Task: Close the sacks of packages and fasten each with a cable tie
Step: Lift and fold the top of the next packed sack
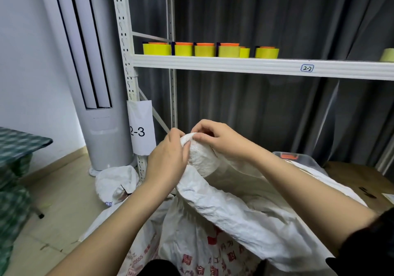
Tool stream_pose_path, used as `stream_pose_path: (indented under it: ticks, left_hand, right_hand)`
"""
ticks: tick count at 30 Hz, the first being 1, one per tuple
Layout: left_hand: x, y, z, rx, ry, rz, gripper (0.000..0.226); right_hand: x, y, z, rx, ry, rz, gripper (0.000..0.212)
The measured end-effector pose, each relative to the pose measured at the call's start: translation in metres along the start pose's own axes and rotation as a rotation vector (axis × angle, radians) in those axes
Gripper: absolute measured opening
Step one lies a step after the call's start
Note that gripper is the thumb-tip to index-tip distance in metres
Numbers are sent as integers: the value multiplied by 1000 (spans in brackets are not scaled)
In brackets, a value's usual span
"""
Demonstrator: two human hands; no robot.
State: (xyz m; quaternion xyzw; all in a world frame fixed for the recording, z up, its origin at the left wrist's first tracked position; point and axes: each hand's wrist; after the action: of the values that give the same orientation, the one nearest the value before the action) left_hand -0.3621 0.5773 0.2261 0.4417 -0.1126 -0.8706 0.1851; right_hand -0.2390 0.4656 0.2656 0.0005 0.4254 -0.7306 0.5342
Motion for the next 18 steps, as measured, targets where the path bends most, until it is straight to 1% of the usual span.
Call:
stream_pose_path:
  ticks: [1,3,4,5,6,8,9,10,11,12,13,14,15,16,17,18]
  left_hand:
    - [-1,-3,-1,26,-9,34,22]
    - [-6,-9,-6,187,-57,174,22]
    - [-9,-11,-9,311,-98,261,24]
    - [-11,-13,-11,447,-154,353,26]
    - [-13,-17,-14,602,-217,455,27]
    - [-13,-20,-13,853,-333,626,29]
    - [-13,-22,-11,873,-374,655,30]
    - [-14,-23,-10,797,-389,621,31]
    - [-14,-25,-10,630,-363,526,32]
    - [-15,-25,-9,413,-287,402,28]
    - [-15,-23,-6,216,-174,260,24]
    - [-15,-17,-1,92,-63,111,25]
    - [-16,-10,3,25,12,-31,31]
    - [-17,-6,3,-39,17,-153,38]
    - [-17,1,3,-119,-13,-243,42]
    - [-17,2,-1,-193,-55,-295,42]
  right_hand:
    - [3,2,-1,231,69,100,18]
    - [10,15,-6,760,291,378,27]
    - [15,21,-8,902,368,454,30]
    - [20,25,-9,950,412,471,31]
    - [24,26,-9,945,425,451,32]
    - [24,24,-5,838,329,341,30]
    - [22,21,-1,732,259,257,27]
    - [19,19,4,593,193,172,24]
    - [15,16,7,438,146,89,21]
    - [11,14,10,282,118,21,20]
    - [7,12,13,152,90,-41,20]
    - [3,10,15,55,54,-89,21]
    - [1,8,15,-24,18,-128,21]
    - [1,6,15,-92,-10,-154,22]
    - [1,4,15,-149,-28,-170,22]
    - [2,1,15,-177,-31,-172,22]
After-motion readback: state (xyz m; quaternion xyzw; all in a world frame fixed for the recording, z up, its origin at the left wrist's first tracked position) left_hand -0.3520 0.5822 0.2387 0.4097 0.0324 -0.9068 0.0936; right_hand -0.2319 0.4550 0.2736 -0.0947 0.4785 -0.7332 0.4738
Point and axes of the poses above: each hand's wrist, its own x-axis away from the middle knuckle, its own z-axis out of the back of the hand, y = z × x, and after that the axes turned 6 degrees about y, right-handed
